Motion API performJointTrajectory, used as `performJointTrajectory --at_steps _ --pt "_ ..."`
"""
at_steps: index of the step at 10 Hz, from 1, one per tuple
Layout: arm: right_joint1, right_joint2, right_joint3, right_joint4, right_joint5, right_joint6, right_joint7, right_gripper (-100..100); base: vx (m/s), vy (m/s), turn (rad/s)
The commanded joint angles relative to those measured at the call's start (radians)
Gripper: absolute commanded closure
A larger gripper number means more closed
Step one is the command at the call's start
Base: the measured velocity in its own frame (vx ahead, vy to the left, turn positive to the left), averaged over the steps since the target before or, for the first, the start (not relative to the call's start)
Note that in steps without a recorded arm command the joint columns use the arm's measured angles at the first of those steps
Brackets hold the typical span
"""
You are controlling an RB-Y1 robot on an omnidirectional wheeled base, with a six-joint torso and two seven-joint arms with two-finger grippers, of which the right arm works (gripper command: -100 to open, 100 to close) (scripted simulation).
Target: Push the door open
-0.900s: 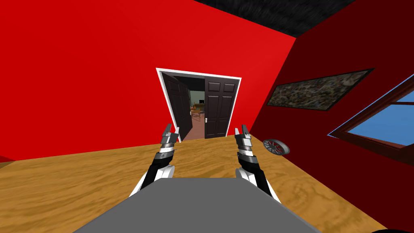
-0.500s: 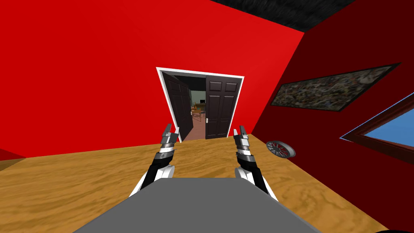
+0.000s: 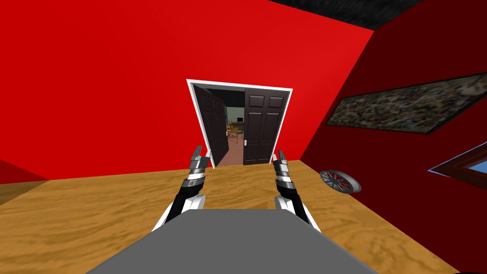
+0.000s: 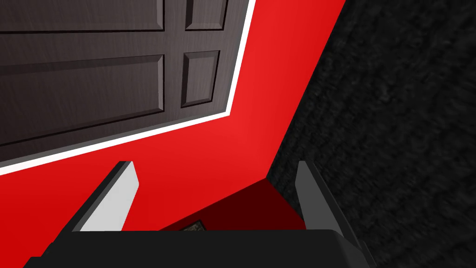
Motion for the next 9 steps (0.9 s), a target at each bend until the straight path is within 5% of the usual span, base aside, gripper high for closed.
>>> performJointTrajectory --at_steps 1,9 --pt "-0.016 -0.01 -0.01 0.039 -0.005 -0.01 -0.006 -100 0.092 0.02 0.058" --pt "-0.101 -0.039 -0.042 0.252 -0.02 -0.052 -0.022 -100 0.095 0.007 0.065"
